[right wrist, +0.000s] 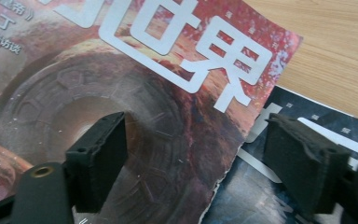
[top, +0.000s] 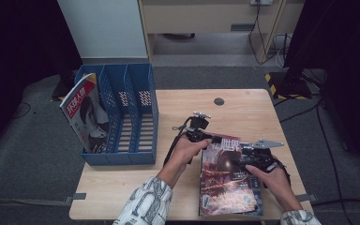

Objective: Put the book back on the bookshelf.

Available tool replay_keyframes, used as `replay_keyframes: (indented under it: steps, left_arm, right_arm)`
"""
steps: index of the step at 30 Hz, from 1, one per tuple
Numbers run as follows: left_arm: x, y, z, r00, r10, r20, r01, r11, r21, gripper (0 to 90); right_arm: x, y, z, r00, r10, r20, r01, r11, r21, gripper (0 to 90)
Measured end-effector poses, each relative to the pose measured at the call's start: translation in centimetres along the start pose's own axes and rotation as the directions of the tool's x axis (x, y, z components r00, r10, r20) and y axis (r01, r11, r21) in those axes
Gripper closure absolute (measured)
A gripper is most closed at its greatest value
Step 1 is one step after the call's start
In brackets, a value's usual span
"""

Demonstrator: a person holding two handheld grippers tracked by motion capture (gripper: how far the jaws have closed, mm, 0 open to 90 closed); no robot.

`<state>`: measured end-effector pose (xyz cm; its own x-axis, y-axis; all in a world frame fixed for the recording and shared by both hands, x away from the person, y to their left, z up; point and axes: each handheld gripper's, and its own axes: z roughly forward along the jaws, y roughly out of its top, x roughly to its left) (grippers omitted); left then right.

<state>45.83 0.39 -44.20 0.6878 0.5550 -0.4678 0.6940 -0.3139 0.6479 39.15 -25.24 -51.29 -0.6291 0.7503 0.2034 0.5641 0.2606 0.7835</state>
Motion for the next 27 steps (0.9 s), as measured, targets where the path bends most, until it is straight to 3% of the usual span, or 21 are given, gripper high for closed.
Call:
replay_keyframes:
  steps: [11,13,16,21,27]
  left_arm:
    - [0.5,-0.1,0.3,1.0000,-0.005,0.002,0.005,0.9991,0.043,73.4]
    - [0.5,-0.2,0.3,0.9996,-0.027,-0.005,0.027,0.9990,0.035,76.0]
    - [0.4,-0.1,0.1,0.9997,-0.023,0.003,0.023,0.9992,0.034,77.5]
    - [0.4,0.0,-0.7,0.9997,-0.025,-0.006,0.025,0.9995,0.019,79.2]
    - [0.4,0.0,-1.8,0.9998,-0.015,-0.016,0.015,0.9999,0.000,79.7]
  right_arm:
    - [0.5,-0.1,0.3,0.9987,-0.052,0.000,0.052,0.999,0.014,26.9]
    - [0.6,0.0,0.4,0.9987,-0.052,-0.001,0.052,0.999,0.013,27.0]
    - [0.5,0.0,0.3,0.9986,-0.052,-0.005,0.053,0.999,0.013,27.0]
    - [0.0,0.1,-0.5,0.9996,-0.028,-0.010,0.028,0.999,-0.016,24.4]
    - [-1.6,-0.1,-2.1,0.9983,0.037,0.044,-0.035,0.998,-0.060,21.5]
